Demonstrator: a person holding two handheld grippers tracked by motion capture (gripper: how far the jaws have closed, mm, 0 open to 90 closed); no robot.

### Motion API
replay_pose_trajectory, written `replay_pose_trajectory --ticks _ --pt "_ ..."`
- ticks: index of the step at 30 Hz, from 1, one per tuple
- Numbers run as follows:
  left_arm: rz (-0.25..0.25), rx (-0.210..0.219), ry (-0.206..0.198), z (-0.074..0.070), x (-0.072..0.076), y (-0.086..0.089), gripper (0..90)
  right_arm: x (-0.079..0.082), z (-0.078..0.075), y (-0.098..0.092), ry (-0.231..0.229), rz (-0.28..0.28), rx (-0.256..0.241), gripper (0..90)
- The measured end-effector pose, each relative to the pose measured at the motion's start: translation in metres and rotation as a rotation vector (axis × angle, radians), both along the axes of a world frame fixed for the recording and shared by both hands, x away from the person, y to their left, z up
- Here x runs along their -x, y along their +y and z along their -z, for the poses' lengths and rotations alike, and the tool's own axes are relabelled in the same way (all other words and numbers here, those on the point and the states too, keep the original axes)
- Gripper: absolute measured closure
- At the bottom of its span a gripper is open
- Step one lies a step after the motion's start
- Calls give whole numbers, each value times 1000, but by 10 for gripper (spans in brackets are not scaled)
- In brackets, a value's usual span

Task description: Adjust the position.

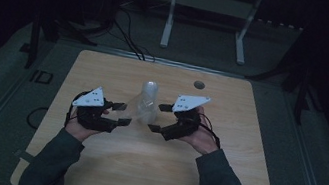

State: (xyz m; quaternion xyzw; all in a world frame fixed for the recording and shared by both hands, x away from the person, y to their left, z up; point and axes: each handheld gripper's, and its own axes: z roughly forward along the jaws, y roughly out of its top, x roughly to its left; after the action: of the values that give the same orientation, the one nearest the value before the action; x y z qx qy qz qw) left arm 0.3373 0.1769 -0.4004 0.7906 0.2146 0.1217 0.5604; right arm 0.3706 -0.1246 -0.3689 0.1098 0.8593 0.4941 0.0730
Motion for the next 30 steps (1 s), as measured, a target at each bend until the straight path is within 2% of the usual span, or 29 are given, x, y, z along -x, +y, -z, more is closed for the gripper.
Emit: replay_pose_trajectory --ticks 1,2,4,14,22,30 --pt "14 10 1 0 0 0 408 0 0 0 0 0 0 209" --pt "27 20 5 0 0 1 407 -1 2 0 21 1 -29 209" --pt "35 30 6 0 0 1 407 -2 3 1 28 3 -40 209" --pt "41 54 0 -1 1 2 407 -2 5 4 47 -5 -96 207" --pt "61 105 5 0 1 4 408 -4 6 3 70 -7 -144 203" --pt "70 113 4 0 2 2 408 -4 7 6 85 -14 -179 197"
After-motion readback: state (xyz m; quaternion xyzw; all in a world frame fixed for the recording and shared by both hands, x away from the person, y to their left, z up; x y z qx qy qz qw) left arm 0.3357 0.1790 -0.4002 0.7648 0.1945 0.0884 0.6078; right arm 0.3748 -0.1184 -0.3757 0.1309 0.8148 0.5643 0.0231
